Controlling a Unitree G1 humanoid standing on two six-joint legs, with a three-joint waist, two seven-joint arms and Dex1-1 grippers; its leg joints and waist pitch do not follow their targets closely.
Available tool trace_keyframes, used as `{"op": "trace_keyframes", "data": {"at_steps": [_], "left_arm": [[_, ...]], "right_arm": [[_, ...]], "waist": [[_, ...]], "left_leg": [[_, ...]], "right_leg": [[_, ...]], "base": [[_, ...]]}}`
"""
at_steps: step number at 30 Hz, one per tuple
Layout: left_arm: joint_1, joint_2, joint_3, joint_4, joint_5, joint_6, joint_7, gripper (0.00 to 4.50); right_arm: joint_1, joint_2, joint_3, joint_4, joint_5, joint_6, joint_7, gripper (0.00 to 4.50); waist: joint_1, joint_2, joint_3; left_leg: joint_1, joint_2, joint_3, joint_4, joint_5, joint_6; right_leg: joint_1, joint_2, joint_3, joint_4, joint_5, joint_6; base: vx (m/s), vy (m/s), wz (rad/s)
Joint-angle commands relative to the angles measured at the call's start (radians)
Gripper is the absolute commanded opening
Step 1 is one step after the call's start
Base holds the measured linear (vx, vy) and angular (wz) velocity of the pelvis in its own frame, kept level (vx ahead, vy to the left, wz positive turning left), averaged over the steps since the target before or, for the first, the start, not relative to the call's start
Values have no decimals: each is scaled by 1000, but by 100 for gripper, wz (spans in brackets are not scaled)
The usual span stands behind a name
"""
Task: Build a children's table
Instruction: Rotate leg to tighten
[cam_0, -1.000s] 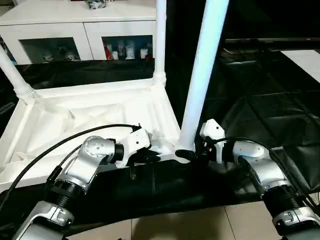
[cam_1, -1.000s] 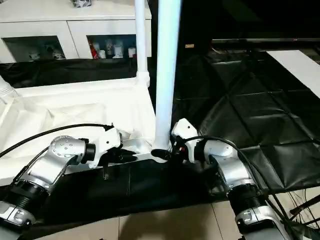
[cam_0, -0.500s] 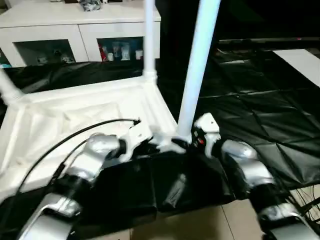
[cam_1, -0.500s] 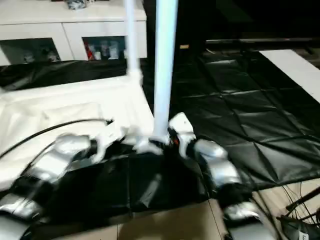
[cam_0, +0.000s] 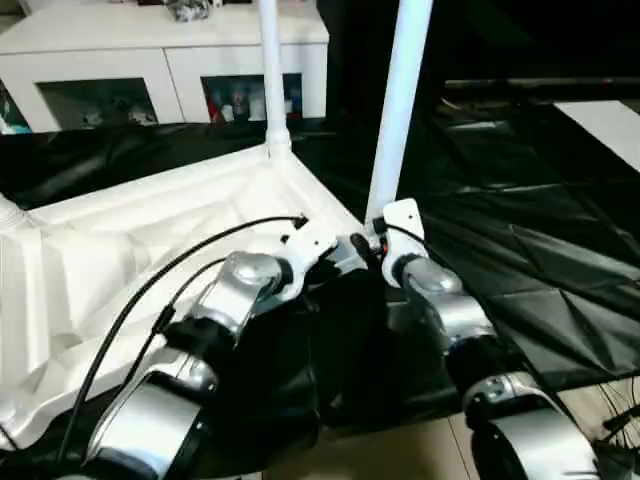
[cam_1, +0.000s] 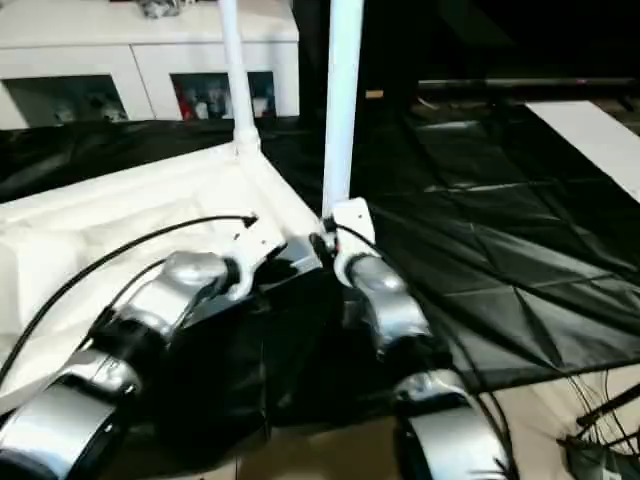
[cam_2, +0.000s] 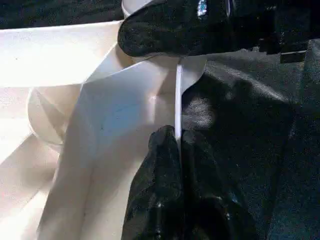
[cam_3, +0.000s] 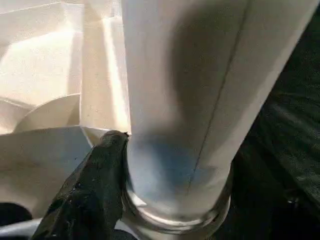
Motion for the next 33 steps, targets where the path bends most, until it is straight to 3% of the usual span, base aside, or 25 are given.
{"op": "trace_keyframes", "data": {"at_steps": [1,3,5,8,10,12,15,20,23,25,33], "left_arm": [[2,-18,8,51,16,11,87,0],[2,-14,4,64,20,-6,81,0],[8,-7,5,64,21,-10,72,0],[17,2,3,56,21,-9,53,0],[25,9,4,48,17,-9,40,0],[34,21,0,35,19,-16,27,0],[52,38,-5,17,19,-42,-3,0],[96,71,-14,-28,3,-85,-82,0],[149,109,-32,-104,-33,-148,-213,0],[174,128,-44,-147,-50,-157,-276,0],[271,204,-75,-339,-96,-109,-436,0]], "right_arm": [[12,58,37,41,3,26,30,264],[8,66,55,48,-1,-34,88,264],[14,73,35,34,32,-51,129,264],[19,68,22,19,43,-61,137,333],[28,52,27,5,40,-73,150,340],[34,35,31,-4,31,-94,150,378],[34,-8,55,4,-17,-143,172,388],[61,-79,53,-45,20,-170,359,388],[109,-161,101,-115,28,-216,546,388],[128,-194,118,-136,32,-235,604,388],[198,-299,122,-242,87,-227,816,388]], "waist": [[0,-4,-54],[0,-4,-53],[1,-6,-53],[0,-6,-53],[1,-8,-51],[0,-9,-50],[-5,-10,-49],[-8,-14,-52],[-5,-19,-55],[-3,-20,-56],[11,-10,-54]], "left_leg": [[1,37,-21,-78,-239,32],[0,37,-22,-78,-257,31],[1,38,-22,-79,-265,32],[0,39,-21,-80,-248,36],[-2,40,-23,-81,-258,41],[-1,39,-22,-81,-264,40],[-1,41,-25,-83,-281,32],[-7,41,-22,-78,-246,63],[-13,41,-19,-71,-176,102],[-14,43,-19,-69,-159,120],[-4,52,-15,-73,-168,117]], "right_leg": [[43,-57,46,-84,-241,-202],[42,-60,46,-89,-279,-191],[42,-60,47,-90,-303,-181],[41,-58,47,-88,-275,-188],[42,-60,46,-89,-295,-184],[40,-61,47,-93,-325,-179],[38,-61,45,-96,-360,-169],[43,-61,47,-90,-300,-186],[50,-61,46,-79,-200,-209],[52,-63,46,-76,-181,-217],[46,-57,47,-70,-158,-250]], "base": [[0,0,0],[0,0,0],[0,0,0],[0,0,0],[0,0,0],[0,0,0],[0,0,0],[0,0,0],[0,0,0],[0,0,0],[0,0,0]]}}
